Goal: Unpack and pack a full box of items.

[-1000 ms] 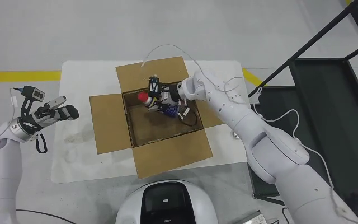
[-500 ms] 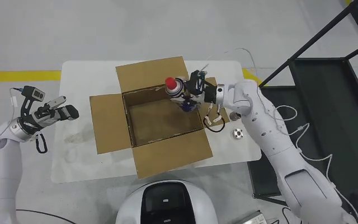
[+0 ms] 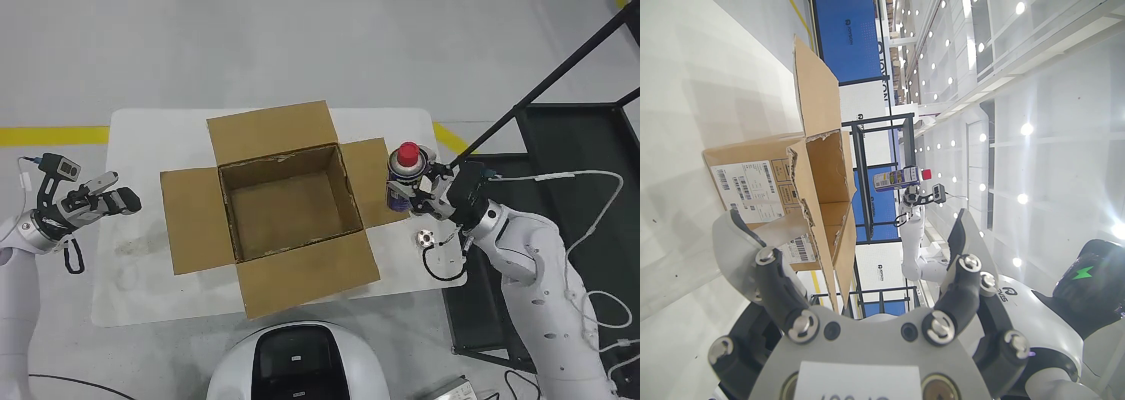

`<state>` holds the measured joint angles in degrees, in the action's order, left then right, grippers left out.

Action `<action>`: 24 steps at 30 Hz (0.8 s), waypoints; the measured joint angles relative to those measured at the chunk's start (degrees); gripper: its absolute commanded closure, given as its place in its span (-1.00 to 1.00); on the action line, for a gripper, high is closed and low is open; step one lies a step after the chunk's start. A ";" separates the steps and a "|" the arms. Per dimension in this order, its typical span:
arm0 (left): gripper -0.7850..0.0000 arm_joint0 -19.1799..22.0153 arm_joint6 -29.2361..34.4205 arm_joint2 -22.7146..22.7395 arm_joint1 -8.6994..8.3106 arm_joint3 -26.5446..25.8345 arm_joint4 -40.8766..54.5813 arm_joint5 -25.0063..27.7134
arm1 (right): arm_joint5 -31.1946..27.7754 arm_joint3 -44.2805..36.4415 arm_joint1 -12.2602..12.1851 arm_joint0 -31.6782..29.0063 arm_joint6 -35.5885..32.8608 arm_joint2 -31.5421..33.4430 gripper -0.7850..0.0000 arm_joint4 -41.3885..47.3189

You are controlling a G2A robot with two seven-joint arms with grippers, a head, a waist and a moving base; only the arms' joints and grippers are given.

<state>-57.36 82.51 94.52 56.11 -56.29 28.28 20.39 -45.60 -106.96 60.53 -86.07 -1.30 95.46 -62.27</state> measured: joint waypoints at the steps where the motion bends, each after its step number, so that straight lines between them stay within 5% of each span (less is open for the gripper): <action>1: -1.00 0.00 0.00 0.00 0.00 0.00 0.00 0.00 | -0.02 0.05 0.00 0.16 -0.04 -0.05 1.00 0.01; 16: -1.00 0.00 0.00 0.00 0.00 0.00 0.00 0.00 | -0.02 0.10 0.01 0.23 -0.06 -0.08 1.00 0.07; 20: -1.00 0.00 0.00 0.00 0.00 0.00 0.00 0.00 | 5.01 0.00 0.17 -1.74 1.65 1.45 1.00 -0.94; 24: -1.00 0.00 0.00 0.00 0.00 0.00 0.00 0.00 | 12.88 -1.65 0.65 -8.48 11.02 5.53 1.00 -3.91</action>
<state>-57.36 82.51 94.52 56.11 -56.29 28.28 20.39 -32.73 -108.61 61.18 -94.55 9.72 100.99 -66.19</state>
